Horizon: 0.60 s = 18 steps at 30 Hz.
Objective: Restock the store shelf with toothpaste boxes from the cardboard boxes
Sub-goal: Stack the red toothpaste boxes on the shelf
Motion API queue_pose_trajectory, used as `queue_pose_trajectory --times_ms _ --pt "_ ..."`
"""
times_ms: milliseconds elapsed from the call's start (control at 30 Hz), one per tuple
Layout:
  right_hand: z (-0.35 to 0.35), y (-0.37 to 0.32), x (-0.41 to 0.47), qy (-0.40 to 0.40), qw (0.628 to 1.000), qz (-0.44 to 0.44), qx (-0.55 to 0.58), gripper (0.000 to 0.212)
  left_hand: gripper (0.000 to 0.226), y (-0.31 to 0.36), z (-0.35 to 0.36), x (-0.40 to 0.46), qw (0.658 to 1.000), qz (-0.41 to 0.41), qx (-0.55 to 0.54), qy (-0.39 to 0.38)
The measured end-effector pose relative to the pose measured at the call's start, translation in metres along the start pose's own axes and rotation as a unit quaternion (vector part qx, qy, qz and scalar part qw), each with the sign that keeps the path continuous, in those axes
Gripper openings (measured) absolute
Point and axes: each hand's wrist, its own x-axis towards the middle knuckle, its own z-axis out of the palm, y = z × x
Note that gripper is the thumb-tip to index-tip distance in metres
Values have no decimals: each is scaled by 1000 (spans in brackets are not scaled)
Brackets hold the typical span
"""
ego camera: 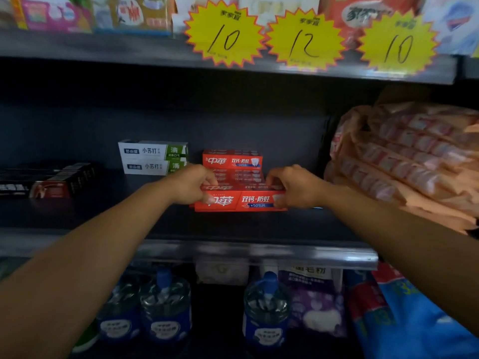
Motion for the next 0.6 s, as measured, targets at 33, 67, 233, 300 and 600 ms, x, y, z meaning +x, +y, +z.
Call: queue_pose_trajectory --times_ms 33,67,233,300,600 --pt "6 3 4 1 1000 4 -6 39 50 -3 5 4 1000 0 2 -3" --pt "13 5 7 0 1000 6 -11 39 50 -5 11 8 1000 0 5 -8" --pt "47 15 18 -18 1000 -3 -12 42 44 -22 39 26 1000 3 11 -27" --pt "54 17 21 -19 1000 -3 -10 45 41 -25 43 30 1000 9 17 -25" --pt "58 19 27 8 998 -27 -56 34 49 -34 37 33 997 9 68 22"
